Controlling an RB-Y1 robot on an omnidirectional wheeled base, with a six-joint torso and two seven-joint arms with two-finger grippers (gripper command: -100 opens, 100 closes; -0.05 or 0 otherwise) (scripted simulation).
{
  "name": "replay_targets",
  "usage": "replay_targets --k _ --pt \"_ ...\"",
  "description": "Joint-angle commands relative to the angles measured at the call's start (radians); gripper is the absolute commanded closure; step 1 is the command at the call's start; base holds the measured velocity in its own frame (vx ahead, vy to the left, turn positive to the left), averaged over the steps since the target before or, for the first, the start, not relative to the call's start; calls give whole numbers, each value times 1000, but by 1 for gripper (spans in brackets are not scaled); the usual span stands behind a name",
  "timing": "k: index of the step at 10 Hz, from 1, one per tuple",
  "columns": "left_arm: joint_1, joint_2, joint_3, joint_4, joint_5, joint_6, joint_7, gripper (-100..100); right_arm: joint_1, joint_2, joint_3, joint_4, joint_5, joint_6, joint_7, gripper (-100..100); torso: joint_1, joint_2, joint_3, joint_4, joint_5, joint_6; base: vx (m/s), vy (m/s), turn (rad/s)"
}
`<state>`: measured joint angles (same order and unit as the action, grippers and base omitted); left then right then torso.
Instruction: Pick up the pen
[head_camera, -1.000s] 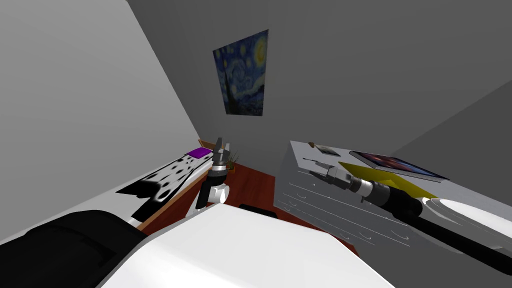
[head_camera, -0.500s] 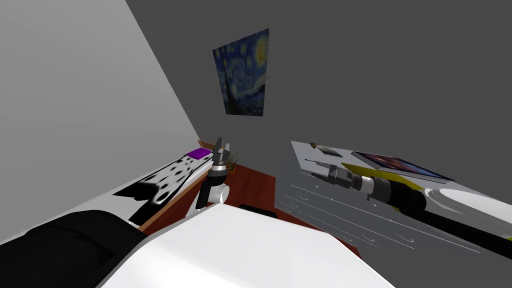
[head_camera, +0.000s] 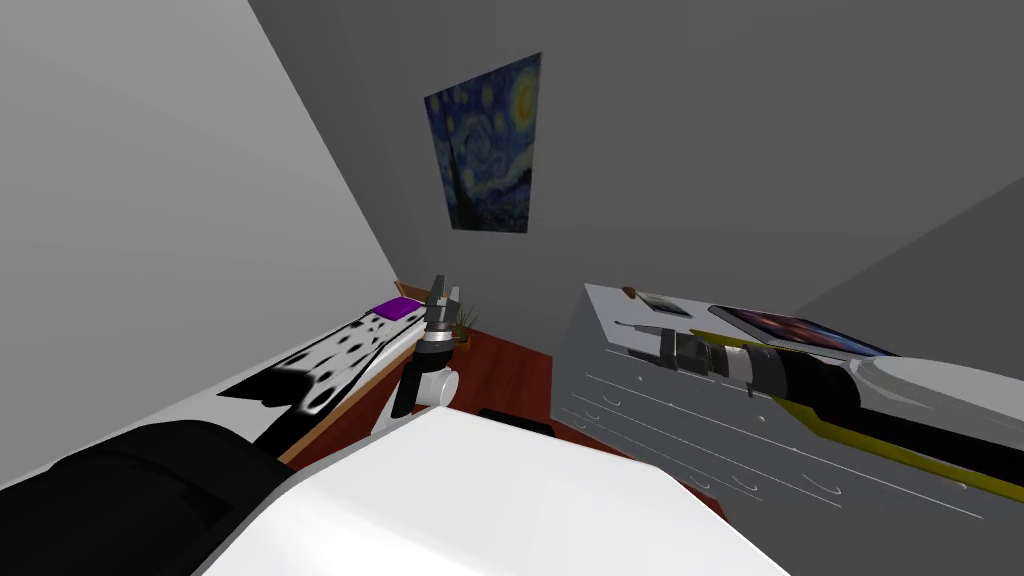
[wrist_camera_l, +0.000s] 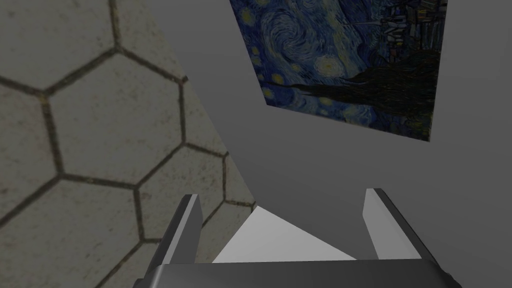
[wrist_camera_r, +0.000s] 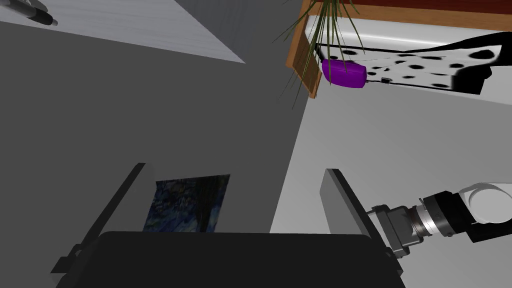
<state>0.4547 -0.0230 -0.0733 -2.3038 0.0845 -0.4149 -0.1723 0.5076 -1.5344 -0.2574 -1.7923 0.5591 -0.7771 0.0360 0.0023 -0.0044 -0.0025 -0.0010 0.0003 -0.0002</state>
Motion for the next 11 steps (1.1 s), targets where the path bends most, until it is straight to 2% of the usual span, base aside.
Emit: replay_targets --k 1,2,5,6,9,10,11 --pt "0 0 0 0 0 0 0 0 -8 -50 13 19 7 -10 6 -100 0 0 0 0 0 0 55 36 -7" --pt "0 0 0 0 0 0 0 0 -8 -59 13 19 7 -10 6 -100 0 0 0 0 0 0 23 16 1" --pt "0 0 0 0 0 0 0 0 -4 -156 42 65 31 -35 18 -100 -1 1 0 0 0 0 57 26 -6" --pt "0 0 0 0 0 0 0 0 -4 -187 42 65 31 -35 18 -100 -1 -1 0 0 0 0 62 22 -4" --pt "0 0 0 0 0 0 0 0 2 -280 80 107 51 -57 33 -100 -1 -1 -1 0 0 0 76 28 -3" --pt "0 0 0 0 0 0 0 0 2 -311 80 107 51 -57 33 -100 0 -2 -1 0 0 0 74 24 -4" --pt "0 0 0 0 0 0 0 0 2 -311 80 107 51 -57 33 -100 -1 -1 -1 0 0 0 27 5 3"
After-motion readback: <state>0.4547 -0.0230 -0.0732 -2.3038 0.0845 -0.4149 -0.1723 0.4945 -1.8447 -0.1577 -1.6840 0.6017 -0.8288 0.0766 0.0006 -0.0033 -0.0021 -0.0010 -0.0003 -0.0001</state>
